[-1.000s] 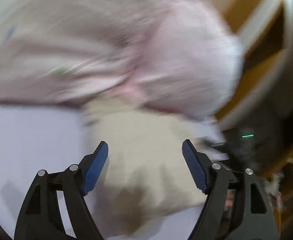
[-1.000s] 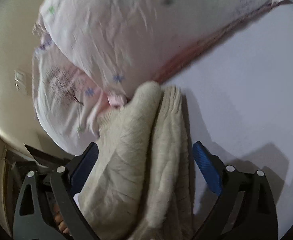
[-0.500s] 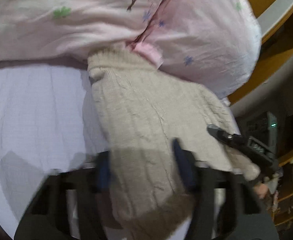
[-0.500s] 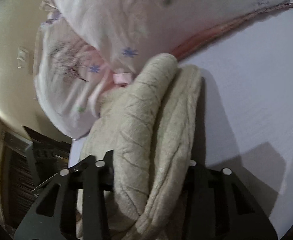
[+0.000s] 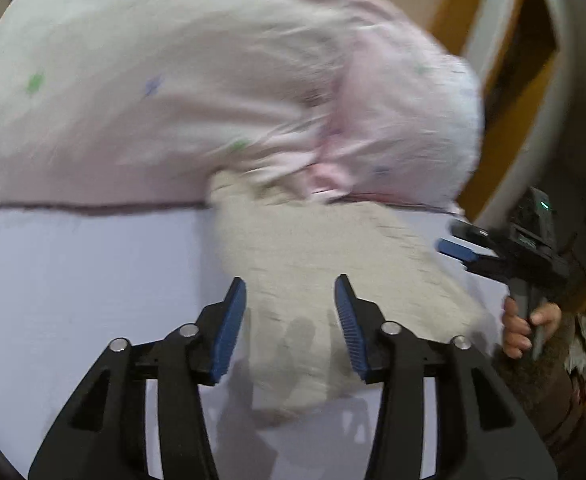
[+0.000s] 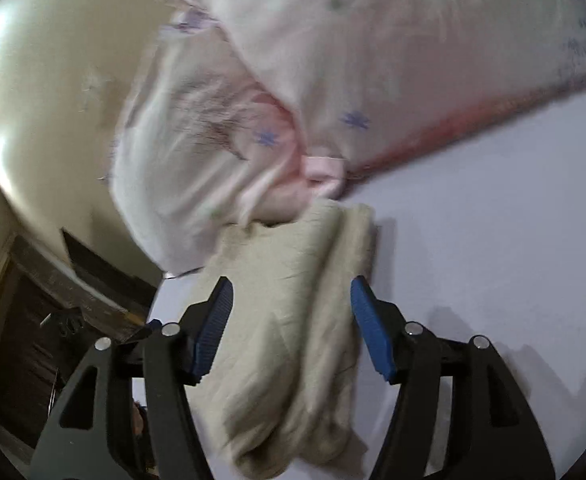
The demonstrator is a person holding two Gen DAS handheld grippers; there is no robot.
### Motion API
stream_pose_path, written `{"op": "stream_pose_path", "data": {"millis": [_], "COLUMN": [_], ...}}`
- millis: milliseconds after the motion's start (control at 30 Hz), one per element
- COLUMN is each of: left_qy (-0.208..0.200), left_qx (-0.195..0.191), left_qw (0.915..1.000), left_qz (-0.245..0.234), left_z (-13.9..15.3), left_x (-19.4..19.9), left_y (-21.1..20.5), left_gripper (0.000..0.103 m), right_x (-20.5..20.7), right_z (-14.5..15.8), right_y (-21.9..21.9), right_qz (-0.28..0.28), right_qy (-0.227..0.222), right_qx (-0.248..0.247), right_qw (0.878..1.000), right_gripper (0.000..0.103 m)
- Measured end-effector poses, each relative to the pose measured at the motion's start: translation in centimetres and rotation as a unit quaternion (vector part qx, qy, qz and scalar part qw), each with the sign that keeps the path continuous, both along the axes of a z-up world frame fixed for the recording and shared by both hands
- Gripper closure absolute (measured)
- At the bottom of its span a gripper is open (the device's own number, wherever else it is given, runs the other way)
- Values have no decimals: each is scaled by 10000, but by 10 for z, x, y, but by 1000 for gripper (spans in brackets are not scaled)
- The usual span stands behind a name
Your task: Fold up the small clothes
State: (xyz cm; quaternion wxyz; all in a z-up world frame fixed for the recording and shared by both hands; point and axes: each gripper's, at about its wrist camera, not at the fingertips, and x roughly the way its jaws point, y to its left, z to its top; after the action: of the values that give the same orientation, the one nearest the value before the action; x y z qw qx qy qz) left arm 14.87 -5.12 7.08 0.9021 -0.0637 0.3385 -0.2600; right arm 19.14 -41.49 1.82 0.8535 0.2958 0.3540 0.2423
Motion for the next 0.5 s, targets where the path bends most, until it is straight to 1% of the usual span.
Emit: {"op": "stream_pose_path", "data": {"millis": [33,67,100,133,167,200,267,300,333,367,400,433,467,500], "left_qy": [-85,-128,-124,-102,-126,-146,-137,-109,-90,-120,-148,-156,-125,-49], "left_qx": [48,181,301,451,687,776,784,734,728,825,877,877,764,572], "left_qw": [9999,9993,9985,9975,9961,9953,9946,9946,9944,9938,9934,9936,9949,9967], "left_qz": [-127,-312,-446,-532,-534,-560,-665,-726,-755,-731,-717,-696,-643,-582], "left_z": [1,-2,-7,-11,-19,-24,-30,-30,-31,-33,-35,-35,-33,-31], "left_x": [-7,-14,-17,-18,-19,-21,-21,-23,-22,-23,-24,-26,-28,-31], "left_y": [-9,-22,-29,-38,-47,-49,-52,-49,-50,-53,-54,-53,-49,-42], "left_gripper": [52,50,50,50,50,50,51,52,52,52,52,52,52,50], "right_x": [-1,-1,0,2,1,1,3,4,4,3,-3,-10,-17,-30], "right_z": [0,-2,-5,-11,-14,-18,-20,-24,-29,-32,-30,-25,-20,-14], "right_y": [7,24,37,54,60,56,35,23,20,24,32,35,38,39], "right_qz": [78,268,399,438,356,147,-320,-483,-539,-513,-487,-473,-461,-490], "right_qy": [38,151,229,310,324,297,359,477,577,604,511,440,392,299], "right_qx": [-113,-397,-642,-1142,-1359,-1452,-1194,-939,-898,-1008,-1260,-1381,-1431,-1471], "right_qw": [9999,9987,9969,9920,9895,9888,9917,9933,9928,9917,9895,9883,9879,9874], "right_gripper": [47,62,91,93,94,94,94,94,94,93,90,86,76,56]}}
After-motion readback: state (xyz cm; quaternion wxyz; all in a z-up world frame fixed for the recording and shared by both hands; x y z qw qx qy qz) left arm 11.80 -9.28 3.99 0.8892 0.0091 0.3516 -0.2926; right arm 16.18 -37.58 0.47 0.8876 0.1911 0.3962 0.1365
